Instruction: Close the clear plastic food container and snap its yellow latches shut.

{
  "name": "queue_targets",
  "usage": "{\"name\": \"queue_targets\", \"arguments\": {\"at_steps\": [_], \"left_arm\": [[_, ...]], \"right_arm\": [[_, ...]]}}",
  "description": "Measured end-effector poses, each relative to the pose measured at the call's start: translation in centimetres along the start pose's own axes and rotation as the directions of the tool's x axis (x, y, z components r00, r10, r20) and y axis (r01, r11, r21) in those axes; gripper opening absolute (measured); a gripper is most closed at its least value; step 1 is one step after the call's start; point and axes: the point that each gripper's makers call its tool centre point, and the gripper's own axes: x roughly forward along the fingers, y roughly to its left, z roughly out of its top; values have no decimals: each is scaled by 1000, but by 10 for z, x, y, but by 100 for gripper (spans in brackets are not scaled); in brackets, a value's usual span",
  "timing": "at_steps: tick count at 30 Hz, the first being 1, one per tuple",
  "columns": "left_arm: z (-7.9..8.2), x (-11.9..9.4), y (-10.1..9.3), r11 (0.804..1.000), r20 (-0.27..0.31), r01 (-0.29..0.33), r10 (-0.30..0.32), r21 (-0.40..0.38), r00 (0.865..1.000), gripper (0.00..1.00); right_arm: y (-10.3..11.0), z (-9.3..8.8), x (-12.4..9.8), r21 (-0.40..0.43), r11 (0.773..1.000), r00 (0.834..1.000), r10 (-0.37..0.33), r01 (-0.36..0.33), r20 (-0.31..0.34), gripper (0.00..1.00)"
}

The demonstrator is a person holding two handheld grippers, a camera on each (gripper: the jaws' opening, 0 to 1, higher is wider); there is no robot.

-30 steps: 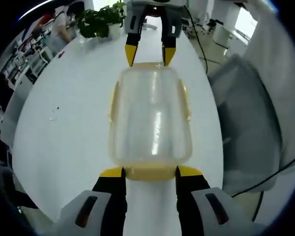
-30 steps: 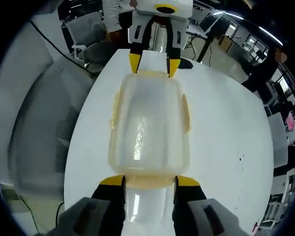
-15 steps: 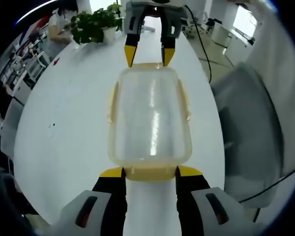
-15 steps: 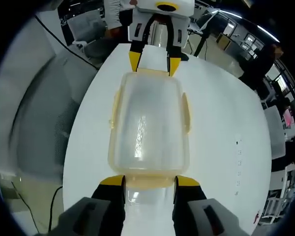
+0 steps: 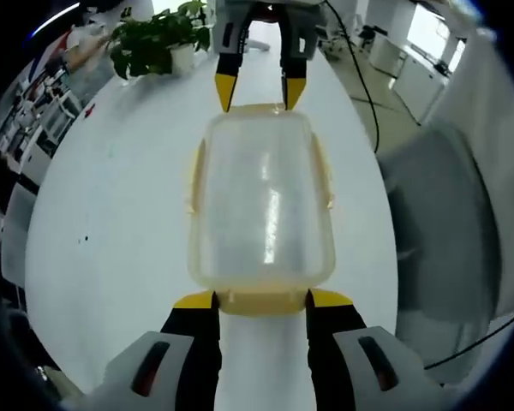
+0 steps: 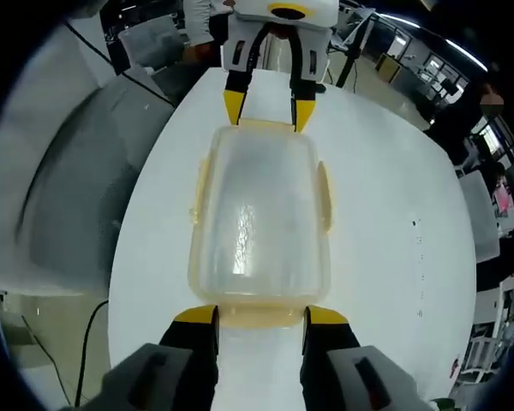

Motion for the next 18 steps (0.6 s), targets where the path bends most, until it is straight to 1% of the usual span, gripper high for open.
{"name": "queue_targets", "arguments": {"at_steps": [6,13,18], "left_arm": [[14,11,5,1000,-4,-11,11,8,1000,37],[22,29,5,1000,-14,-15,15,-2,1000,37],[25,35,7,1000,-23,-19,19,-5,1000,37]], "right_arm": [[-2,-19,1,2,1000,1000,-5,5,-1,35],[-3,-35,5,-7,1000,1000,-1,1,-12,35],[-3,-43,9,-6,1000,1000,0,0,-17,35]]}}
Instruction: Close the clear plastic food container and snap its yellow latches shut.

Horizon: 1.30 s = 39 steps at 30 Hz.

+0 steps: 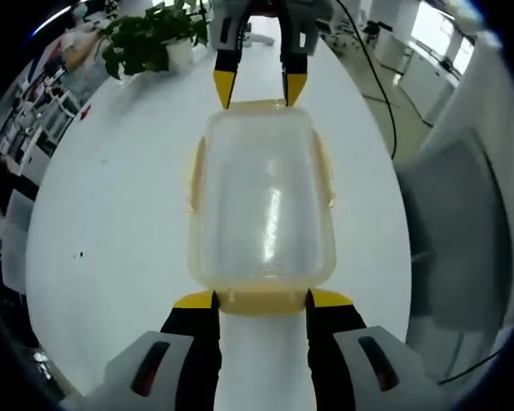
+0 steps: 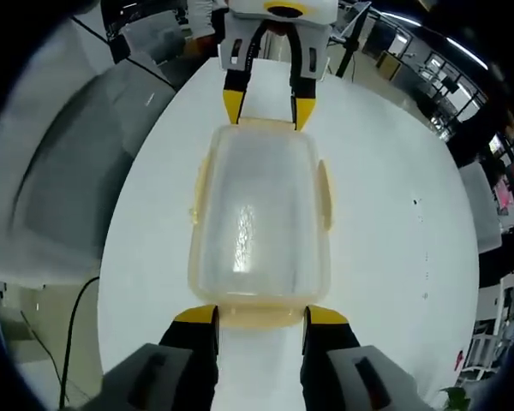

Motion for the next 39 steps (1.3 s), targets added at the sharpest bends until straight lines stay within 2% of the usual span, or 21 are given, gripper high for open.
{"name": "queue_targets", "arguments": {"at_steps": [9,16,27,39], "left_arm": [[2,10,0,1000,-18,-1,0,-4,1000,37],[-3,18,2,1000,-38,-4,4,6,999,37],[-7,26,-1,1000,-41,14,-14,-2,999,37],[-5,28,2,1000,-31,3,-3,3,1000,37]], "right_arm": [[-2,-10,10,-9,1000,1000,2,-2,-3,35],[-1,-11,17,-3,1000,1000,10,-10,6,35],[1,-13,27,-6,1000,1000,22,-22,5,36],[-2,-16,25,-8,1000,1000,6,-6,0,36]]}}
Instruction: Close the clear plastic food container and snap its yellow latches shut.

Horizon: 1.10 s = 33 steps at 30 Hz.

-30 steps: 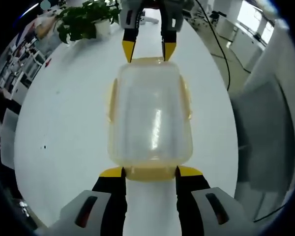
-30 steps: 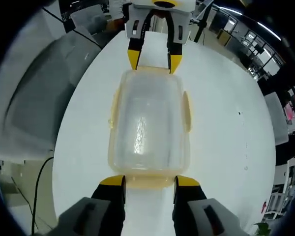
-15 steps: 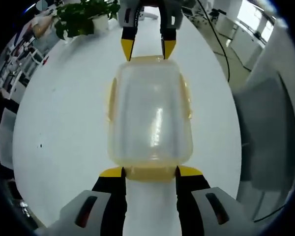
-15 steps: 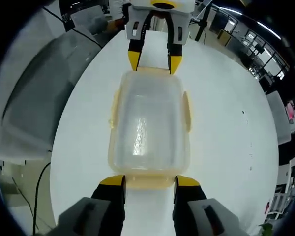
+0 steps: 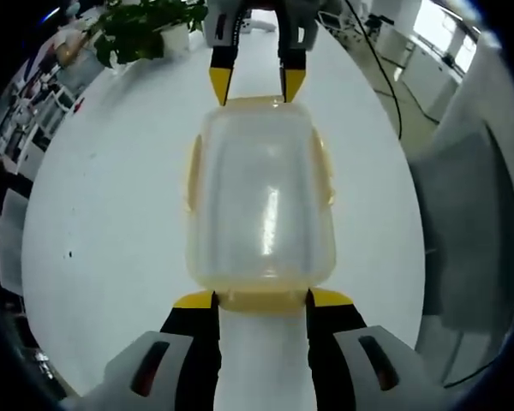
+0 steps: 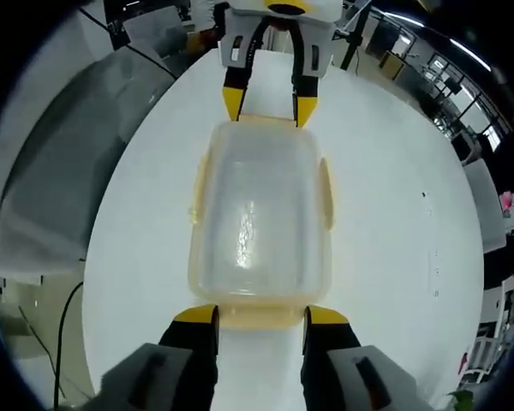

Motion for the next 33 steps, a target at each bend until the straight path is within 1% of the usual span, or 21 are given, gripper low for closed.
{"name": "queue_targets", "arguments": {"at_steps": [6,14,15,19,22,25,26,28,30,33], "left_arm": [[0,0,-1,1000,-5,-3,3,7,1000,37],[-1,3,0,999,-6,-18,19,26,1000,37],[-1,3,0,999,-6,-19,20,25,1000,37],[-1,4,1,999,-4,-24,25,30,1000,38],[-2,4,1,999,-2,-25,25,27,1000,38],[-2,3,1,999,4,-24,24,23,1000,38],[-2,2,2,999,6,-27,27,23,1000,39],[-4,1,6,999,0,-39,39,15,999,43],[-4,-1,7,999,6,-39,39,1,999,48],[-5,-4,6,1000,14,-29,29,-13,999,52]], "right_arm": [[1,0,0,3,1000,1000,-5,5,-9,36],[2,-1,0,4,1000,1000,-9,9,6,36],[1,-1,0,18,1000,1000,-15,15,8,36],[2,-1,0,29,1000,1000,-9,9,4,37],[3,-2,1,28,1000,1000,-4,5,-5,38],[4,-2,3,40,999,1000,6,-5,-8,43],[3,-2,3,46,999,1000,1,-1,-11,44],[3,-2,2,47,999,1000,2,-1,-10,44],[7,0,1,65,997,1000,28,-28,-1,46],[8,-1,-3,71,997,999,37,-37,-4,49]]}}
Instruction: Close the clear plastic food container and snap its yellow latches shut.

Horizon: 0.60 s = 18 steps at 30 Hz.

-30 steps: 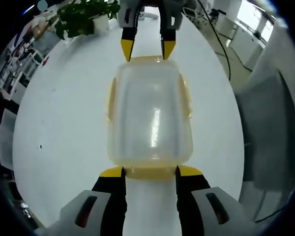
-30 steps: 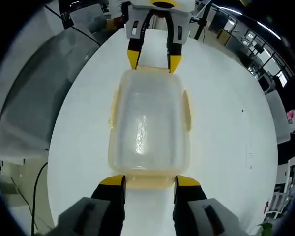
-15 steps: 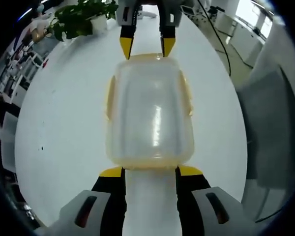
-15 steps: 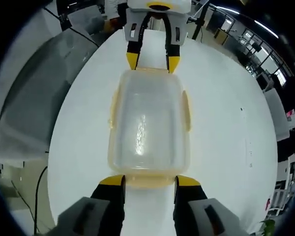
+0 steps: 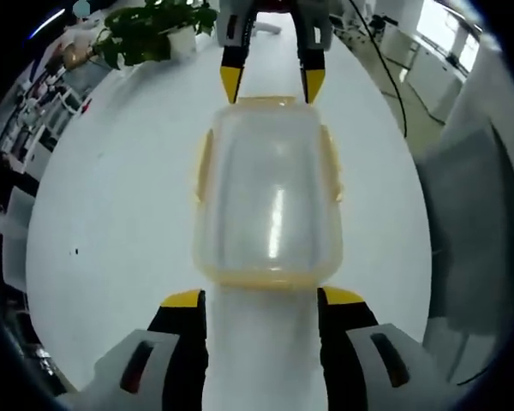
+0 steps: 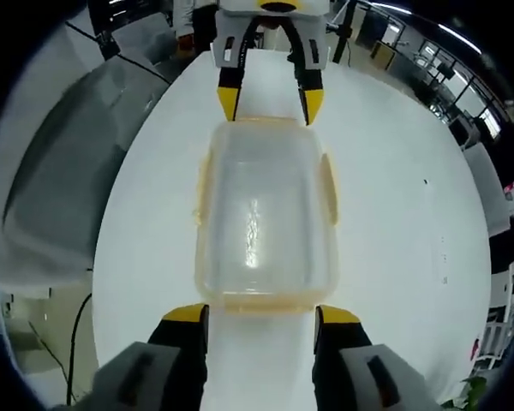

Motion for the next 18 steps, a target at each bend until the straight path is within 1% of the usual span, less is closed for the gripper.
{"name": "queue_targets", "arguments": {"at_steps": [1,3,5,7,10,13,16,18], "left_arm": [[0,0,0,1000,0,-2,2,-1,1000,53],[-2,-2,0,1000,-1,-1,1,-5,1000,51],[-2,-3,1,1000,5,-4,4,-15,1000,52],[0,-5,0,999,25,0,1,-45,1000,52],[1,-8,1,997,38,3,0,-72,999,51],[4,-12,0,989,74,8,3,-150,997,51],[5,-14,1,972,98,16,8,-236,995,50],[4,-17,5,962,105,4,26,-272,994,47]], "right_arm": [[3,1,-1,31,999,1000,17,-17,13,49],[3,1,-3,41,999,1000,22,-22,18,51],[3,-2,-6,37,999,1000,15,-16,10,51],[0,-3,-9,57,998,1000,6,-7,18,51],[-4,-1,-15,81,997,999,-8,5,35,50],[-6,5,-20,124,992,998,-21,13,61,50],[-7,7,-22,158,987,997,-36,25,68,48],[-10,9,-22,220,975,996,-55,38,73,46]]}}
